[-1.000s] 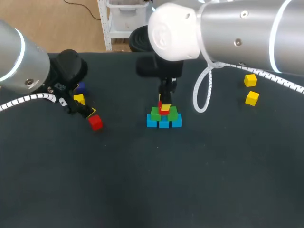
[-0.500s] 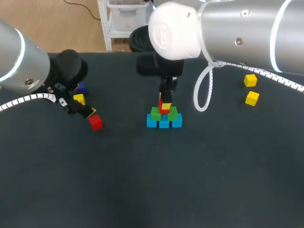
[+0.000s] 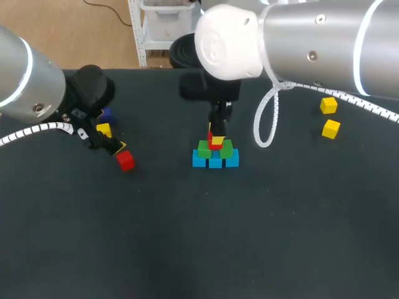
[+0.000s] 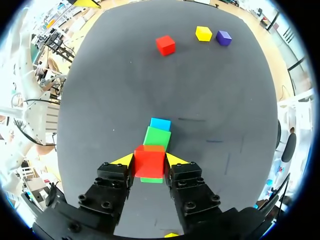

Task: Place the blue cubes, place green cubes on the blue cubes, place the yellow cubes on the green cubes, then place the red cubes on the yellow cubes, and place purple cube on the red cubes.

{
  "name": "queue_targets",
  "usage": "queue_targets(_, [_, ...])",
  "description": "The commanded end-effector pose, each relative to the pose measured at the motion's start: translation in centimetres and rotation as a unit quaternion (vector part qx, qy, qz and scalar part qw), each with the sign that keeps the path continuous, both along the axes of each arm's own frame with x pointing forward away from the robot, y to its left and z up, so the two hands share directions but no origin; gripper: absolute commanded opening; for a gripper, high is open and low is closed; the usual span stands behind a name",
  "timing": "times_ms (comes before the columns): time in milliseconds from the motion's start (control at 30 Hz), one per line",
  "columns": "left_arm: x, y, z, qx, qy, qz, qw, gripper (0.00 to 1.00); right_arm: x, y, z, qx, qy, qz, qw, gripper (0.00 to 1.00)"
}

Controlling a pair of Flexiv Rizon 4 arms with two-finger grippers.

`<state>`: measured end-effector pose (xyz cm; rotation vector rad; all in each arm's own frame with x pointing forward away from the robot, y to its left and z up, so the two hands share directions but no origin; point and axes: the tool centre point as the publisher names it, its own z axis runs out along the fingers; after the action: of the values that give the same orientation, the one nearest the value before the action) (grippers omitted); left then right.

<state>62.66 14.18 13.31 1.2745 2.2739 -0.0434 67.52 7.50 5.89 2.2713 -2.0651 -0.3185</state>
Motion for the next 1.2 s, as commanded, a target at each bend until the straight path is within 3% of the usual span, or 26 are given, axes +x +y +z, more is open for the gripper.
queue_targets(33, [0.05,0.12,-0.02,-0.002,0.0,-0.002,1.0,1.0,-0.02,-0.04,-0.09,0.002,0.001,0.0,1.0,0.0])
queue_targets(867, [0.05,0.12,-0.02,-0.002,0.0,-0.002,1.0,1.0,-0.01,-0.03,-0.18,0.005,0.002,0.001,1.0,0.0])
queue_targets(1200, [0.05,0.12,-0.02,-0.002,0.0,-0.002,1.0,1.0,0.05,-0.37,0.79,0.014,-0.007,-0.005,1.0,0.0])
